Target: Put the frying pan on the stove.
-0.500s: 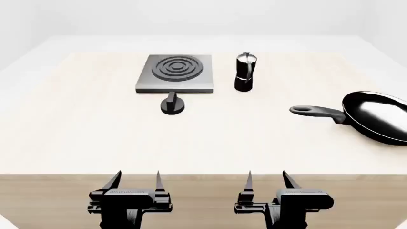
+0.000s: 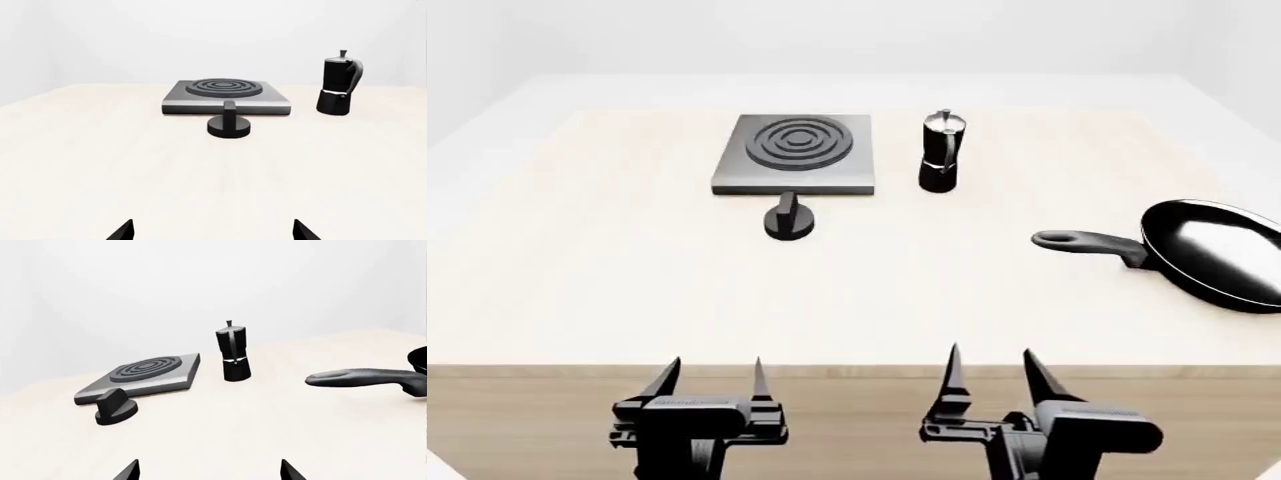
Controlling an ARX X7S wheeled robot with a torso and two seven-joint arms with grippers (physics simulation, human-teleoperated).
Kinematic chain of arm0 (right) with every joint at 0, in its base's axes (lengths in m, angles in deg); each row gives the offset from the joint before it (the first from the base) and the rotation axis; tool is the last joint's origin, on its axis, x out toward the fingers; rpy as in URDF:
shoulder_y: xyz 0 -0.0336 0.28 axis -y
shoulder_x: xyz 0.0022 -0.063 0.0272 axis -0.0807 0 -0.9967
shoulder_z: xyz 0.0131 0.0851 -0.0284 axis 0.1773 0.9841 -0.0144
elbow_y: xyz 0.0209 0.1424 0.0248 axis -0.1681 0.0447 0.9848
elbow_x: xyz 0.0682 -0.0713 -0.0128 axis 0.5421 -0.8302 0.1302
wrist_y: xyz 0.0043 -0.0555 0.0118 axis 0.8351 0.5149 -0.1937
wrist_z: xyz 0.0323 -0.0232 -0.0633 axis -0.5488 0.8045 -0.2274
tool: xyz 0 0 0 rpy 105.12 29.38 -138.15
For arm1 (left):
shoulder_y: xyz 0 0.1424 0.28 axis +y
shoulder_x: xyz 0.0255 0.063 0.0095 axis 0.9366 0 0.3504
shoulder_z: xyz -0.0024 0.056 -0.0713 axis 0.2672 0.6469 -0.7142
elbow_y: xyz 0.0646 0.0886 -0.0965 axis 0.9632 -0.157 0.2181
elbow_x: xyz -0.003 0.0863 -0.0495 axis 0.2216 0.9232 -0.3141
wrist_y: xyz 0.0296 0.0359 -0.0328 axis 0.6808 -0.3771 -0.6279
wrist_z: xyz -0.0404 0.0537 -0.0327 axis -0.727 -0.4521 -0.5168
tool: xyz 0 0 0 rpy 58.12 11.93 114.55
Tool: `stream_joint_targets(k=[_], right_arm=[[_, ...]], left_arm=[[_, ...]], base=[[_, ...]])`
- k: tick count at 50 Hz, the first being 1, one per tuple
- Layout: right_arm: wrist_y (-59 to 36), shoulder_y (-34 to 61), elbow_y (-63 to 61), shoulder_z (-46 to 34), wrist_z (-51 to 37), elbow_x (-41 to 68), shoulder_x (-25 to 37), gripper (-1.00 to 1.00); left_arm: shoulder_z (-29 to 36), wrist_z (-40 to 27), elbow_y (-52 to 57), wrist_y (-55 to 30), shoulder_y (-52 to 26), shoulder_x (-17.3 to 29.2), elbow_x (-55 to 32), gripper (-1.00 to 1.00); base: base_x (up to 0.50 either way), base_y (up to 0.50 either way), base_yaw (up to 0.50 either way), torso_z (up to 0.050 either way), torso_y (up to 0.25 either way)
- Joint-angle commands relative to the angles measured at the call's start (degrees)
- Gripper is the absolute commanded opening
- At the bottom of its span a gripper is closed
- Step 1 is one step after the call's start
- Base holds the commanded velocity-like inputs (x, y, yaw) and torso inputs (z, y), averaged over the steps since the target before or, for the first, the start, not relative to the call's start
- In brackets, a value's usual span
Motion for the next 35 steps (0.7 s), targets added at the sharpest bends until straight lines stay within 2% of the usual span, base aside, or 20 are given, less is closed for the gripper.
stream_joint_targets(k=[1, 4, 12, 35], right_arm=[[-1.7, -1.25, -5.04, -1.66, -3.09, 0.85, 1.82, 1.0], [-3.97, -0.76, -5.03, -2.97, -5.79, -3.36, 2.22, 1.0], [-2.73, -1.4, -5.79, -4.25, -5.61, -3.18, 3.06, 1.0], [-2.57, -1.63, -6.41, -5.62, -6.9, -1.08, 4.55, 1.0]], left_arm=[[1.35, -1.15, 2.04, -0.76, 0.65, 1.24, -1.44, 1.0], [1.68, -1.44, 3.49, -0.95, 1.34, 1.52, -1.62, 1.0], [2.62, -2.12, 6.48, -1.43, 2.63, 2.3, -1.76, 1.0], [4.08, -3.77, 7.28, -1.07, 2.8, 3.88, -3.16, 1.0]], base=[[0.0, 0.0, 0.0, 0.0, 0.0], [0.0, 0.0, 0.0, 0.0, 0.0], [0.08, 0.0, 0.0, 0.0, 0.0], [0.32, 0.0, 0.0, 0.0, 0.0]])
